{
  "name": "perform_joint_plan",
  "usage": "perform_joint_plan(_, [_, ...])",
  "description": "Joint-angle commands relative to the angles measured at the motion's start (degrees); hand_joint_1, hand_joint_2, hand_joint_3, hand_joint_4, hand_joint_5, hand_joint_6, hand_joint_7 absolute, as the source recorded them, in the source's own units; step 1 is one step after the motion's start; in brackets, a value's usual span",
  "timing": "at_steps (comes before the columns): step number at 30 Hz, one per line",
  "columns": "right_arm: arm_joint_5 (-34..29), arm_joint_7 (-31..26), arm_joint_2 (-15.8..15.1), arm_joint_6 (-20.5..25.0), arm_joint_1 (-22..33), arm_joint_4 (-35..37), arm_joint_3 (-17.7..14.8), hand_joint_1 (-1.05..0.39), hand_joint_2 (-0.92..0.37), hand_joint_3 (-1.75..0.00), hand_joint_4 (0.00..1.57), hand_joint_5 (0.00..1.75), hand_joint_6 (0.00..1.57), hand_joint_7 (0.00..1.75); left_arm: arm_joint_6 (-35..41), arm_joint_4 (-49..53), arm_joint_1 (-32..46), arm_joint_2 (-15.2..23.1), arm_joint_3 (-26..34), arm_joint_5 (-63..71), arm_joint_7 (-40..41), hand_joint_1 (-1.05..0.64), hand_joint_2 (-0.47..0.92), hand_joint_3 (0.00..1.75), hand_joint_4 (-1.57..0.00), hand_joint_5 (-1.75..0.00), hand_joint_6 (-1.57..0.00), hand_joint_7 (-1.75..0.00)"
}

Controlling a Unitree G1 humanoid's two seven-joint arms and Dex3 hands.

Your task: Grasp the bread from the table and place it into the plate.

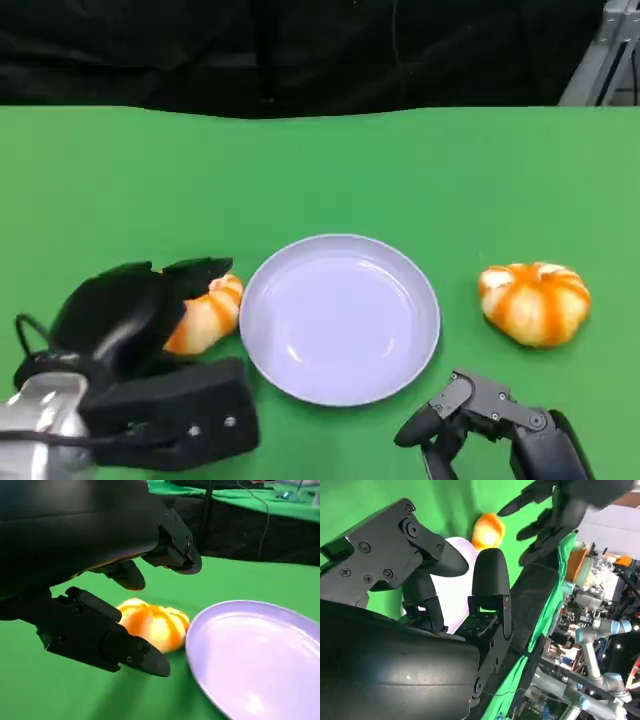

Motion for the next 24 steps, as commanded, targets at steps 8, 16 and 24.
perform_joint_plan(8, [0.2,-0.4,-0.3,0.5,0.4,-0.9,-0.2,-0.12,-0.46,-1.17,0.72,1.61,0.74,1.19,8.1,16.8,-12.5,-1.4,-9.7,11.9,-2.7,-0.55,0.91,0.00,-0.29,-0.45,-0.40,-0.01])
perform_joint_plan(16, [-0.1,-0.6,-0.4,0.2,0.7,-0.9,0.0,-0.15,-0.46,-1.15,0.72,1.60,0.74,1.18,9.2,33.6,-18.8,-4.7,-13.3,10.5,-0.3,-0.50,0.92,0.00,-0.35,-0.31,-0.41,0.00])
perform_joint_plan(24, [-0.5,-1.0,-0.4,-0.3,0.7,-0.6,0.1,-0.16,-0.47,-1.14,0.73,1.59,0.74,1.17,-6.4,39.8,-17.2,-2.6,-10.8,3.1,18.1,-0.24,0.87,0.00,-0.87,-1.64,-1.18,-0.14])
